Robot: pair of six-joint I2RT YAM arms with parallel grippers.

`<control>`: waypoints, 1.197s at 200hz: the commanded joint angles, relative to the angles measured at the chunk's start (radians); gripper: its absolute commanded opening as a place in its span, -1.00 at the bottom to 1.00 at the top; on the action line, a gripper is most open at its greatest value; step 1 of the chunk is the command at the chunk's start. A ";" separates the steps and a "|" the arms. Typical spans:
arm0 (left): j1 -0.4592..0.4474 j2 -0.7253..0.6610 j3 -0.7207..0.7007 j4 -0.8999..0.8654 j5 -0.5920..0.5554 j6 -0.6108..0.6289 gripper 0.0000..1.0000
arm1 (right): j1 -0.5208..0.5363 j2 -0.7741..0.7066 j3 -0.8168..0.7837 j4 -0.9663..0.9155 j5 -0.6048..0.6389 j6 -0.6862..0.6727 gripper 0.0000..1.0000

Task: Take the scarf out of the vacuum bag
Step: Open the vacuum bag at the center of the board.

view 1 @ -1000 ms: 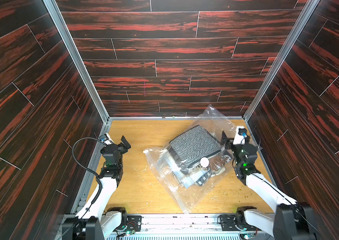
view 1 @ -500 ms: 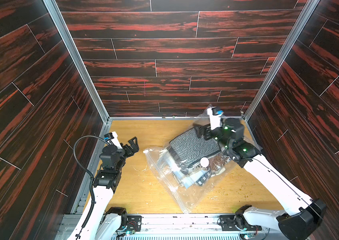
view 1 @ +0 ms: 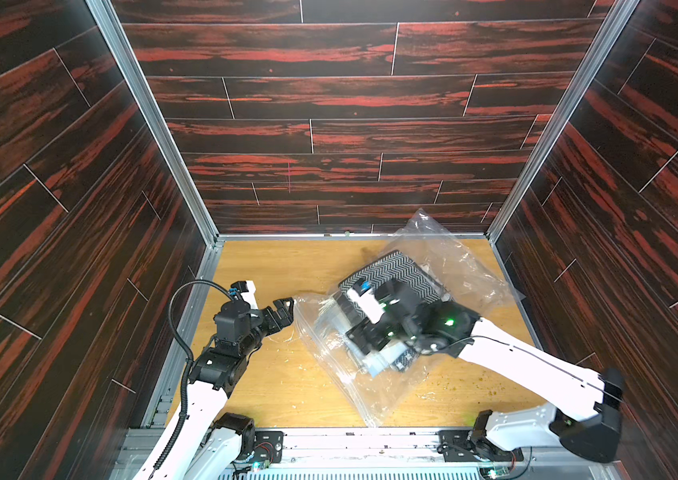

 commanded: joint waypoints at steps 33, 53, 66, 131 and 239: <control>0.001 0.048 -0.066 -0.020 -0.068 -0.137 1.00 | 0.179 0.172 0.135 -0.181 0.219 0.112 0.85; 0.015 0.063 -0.073 -0.003 -0.050 -0.154 1.00 | 0.234 0.230 0.153 -0.211 0.301 0.140 0.84; 0.038 0.068 -0.083 0.021 -0.020 -0.166 1.00 | 0.269 0.266 0.161 -0.221 0.351 0.157 0.84; 0.175 0.100 -0.128 0.084 0.110 -0.214 1.00 | 0.346 0.379 0.131 -0.199 0.511 0.237 0.80; 0.193 0.123 -0.169 0.171 0.166 -0.236 1.00 | 0.310 0.373 0.024 -0.111 0.698 0.159 -0.27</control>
